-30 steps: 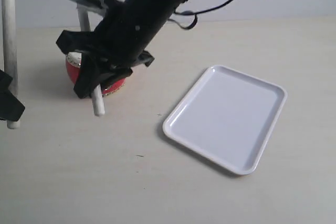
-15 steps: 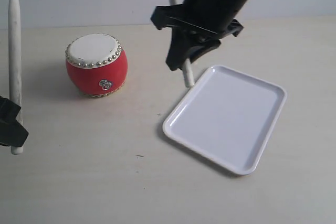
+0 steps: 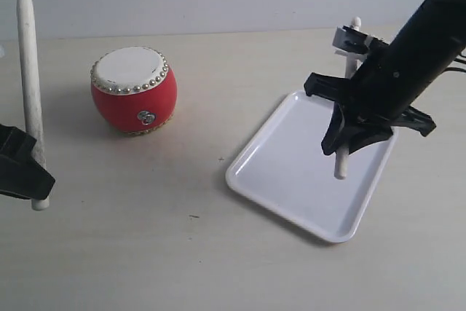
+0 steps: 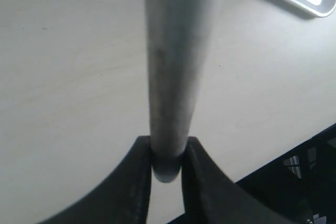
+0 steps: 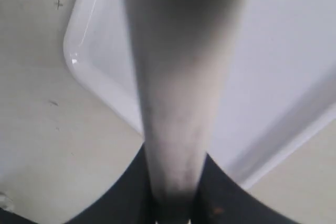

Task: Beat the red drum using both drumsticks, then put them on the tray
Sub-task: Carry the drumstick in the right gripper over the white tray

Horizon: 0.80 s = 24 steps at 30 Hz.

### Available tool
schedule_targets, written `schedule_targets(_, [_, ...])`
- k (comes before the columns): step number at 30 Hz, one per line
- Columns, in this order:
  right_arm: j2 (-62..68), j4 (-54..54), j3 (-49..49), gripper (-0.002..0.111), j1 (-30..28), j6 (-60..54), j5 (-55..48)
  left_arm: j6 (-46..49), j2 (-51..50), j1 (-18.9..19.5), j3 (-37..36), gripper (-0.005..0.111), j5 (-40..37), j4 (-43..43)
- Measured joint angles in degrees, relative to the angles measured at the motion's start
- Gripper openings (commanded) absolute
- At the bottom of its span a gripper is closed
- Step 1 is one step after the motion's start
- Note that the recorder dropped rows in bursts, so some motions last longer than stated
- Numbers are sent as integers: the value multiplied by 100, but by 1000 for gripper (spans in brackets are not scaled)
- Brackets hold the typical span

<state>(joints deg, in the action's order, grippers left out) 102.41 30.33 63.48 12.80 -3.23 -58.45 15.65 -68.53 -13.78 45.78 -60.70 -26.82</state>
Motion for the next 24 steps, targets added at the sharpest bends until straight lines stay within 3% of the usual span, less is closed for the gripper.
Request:
schedule_targets(11, [0,982,-892,0,0,1017,1680,19,0,0,0,0,-21,-33])
schedule_targets(24, [0,546,-977,0,0,1581,1293,34,0,0,0,0,-58,-205])
